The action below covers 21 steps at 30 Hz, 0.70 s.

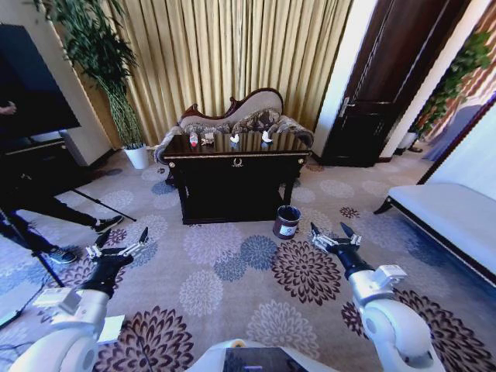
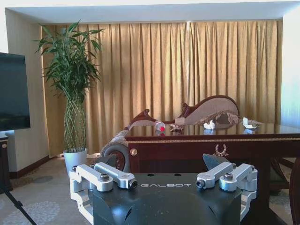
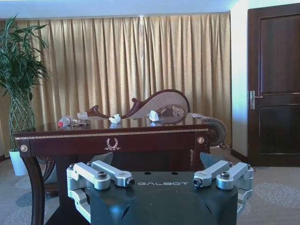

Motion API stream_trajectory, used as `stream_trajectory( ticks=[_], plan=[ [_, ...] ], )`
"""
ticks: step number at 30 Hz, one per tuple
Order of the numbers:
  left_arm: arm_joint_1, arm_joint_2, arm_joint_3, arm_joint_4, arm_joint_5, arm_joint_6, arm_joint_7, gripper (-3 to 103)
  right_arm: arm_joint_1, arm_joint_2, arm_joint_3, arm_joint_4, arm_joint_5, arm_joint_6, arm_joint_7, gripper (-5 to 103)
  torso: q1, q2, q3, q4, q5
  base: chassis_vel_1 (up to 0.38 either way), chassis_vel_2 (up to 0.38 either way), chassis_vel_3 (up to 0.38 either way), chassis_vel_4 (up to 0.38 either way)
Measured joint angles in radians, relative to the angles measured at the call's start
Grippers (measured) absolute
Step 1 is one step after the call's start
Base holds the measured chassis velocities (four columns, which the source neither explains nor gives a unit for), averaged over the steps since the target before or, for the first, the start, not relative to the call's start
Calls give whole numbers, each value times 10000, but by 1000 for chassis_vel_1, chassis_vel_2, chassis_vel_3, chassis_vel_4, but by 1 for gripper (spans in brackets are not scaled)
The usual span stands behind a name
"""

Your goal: Move to the front of the table and place the trash on the table into the trash bin.

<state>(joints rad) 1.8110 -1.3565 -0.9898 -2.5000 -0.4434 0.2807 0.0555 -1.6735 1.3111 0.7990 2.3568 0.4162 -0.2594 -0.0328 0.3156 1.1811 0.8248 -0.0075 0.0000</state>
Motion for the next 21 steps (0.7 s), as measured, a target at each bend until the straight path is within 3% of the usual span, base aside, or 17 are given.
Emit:
stream_trajectory(
  ticks=[21],
  plan=[
    [29,-48,-3,0,-36,-29,0,100,63,9,-2,21,21,-113,-70,100,-1,0,0,0,0,0,0,0,0]
  ],
)
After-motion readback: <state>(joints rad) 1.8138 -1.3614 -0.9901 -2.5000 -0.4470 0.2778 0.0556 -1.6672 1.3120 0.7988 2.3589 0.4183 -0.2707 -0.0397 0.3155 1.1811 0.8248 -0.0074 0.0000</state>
